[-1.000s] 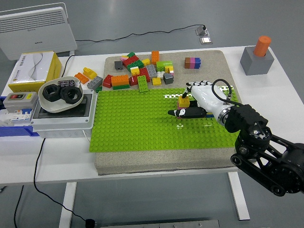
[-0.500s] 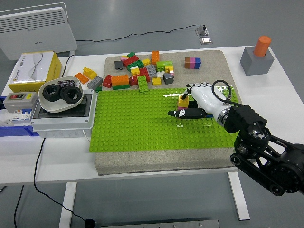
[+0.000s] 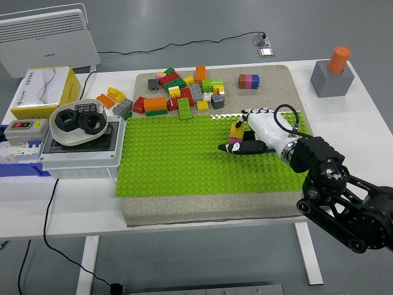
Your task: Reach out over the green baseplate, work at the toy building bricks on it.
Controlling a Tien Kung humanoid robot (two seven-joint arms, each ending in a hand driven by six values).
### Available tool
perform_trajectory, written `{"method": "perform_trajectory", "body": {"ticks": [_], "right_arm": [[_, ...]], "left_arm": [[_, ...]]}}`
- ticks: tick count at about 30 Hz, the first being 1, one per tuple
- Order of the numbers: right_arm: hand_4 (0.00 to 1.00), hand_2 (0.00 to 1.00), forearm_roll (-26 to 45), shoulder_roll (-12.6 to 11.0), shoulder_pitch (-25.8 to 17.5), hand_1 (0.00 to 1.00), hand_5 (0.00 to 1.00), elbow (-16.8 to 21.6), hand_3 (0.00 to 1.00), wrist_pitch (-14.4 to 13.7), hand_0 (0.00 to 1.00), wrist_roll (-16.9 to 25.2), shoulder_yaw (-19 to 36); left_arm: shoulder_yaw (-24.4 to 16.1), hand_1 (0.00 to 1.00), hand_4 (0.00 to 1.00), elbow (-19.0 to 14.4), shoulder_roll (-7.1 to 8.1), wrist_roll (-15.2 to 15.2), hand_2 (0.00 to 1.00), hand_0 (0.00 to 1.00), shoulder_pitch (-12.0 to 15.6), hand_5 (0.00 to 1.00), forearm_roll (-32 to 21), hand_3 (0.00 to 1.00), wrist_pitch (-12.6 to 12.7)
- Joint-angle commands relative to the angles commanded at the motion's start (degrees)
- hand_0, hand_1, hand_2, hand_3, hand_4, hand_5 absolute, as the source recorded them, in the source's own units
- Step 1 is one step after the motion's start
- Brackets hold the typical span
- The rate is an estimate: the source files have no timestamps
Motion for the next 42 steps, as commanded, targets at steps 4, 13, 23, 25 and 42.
{"method": "perform_trajectory", "body": {"ticks": [4,13,23,25,42], "right_arm": [[0.998,0.948,-0.12,-0.13,-0.02,0.955,0.882,0.40,0.673,-0.17,0.998,0.13,0.00],[0.998,0.947,-0.13,-0.50,-0.08,0.954,0.876,1.22,0.673,-0.63,0.998,0.70,-0.22],[0.998,0.938,0.27,-0.66,-0.21,0.947,0.871,0.70,0.668,-0.73,0.998,0.81,-0.88],[0.998,0.938,0.35,-0.63,-0.20,0.947,0.871,0.49,0.668,-0.75,0.998,0.83,-0.88],[0.998,0.934,0.47,-0.49,-0.85,0.945,0.866,-0.08,0.667,-1.01,0.998,0.83,-0.66]], "left_arm": [[-0.05,0.730,0.637,0.02,-0.02,0.01,0.641,0.791,0.01,0.423,0.00,0.450,-0.01],[-0.11,0.730,0.637,0.05,-0.02,0.05,0.641,0.791,0.04,0.422,0.00,0.450,-0.03],[-0.05,0.730,0.637,0.09,-0.06,0.06,0.641,0.791,0.12,0.423,0.00,0.450,-0.08],[-0.05,0.730,0.637,0.09,-0.06,0.06,0.641,0.791,0.12,0.423,0.00,0.450,-0.10],[0.14,0.731,0.637,0.08,-0.07,0.04,0.641,0.792,0.15,0.425,0.00,0.451,-0.14]]}}
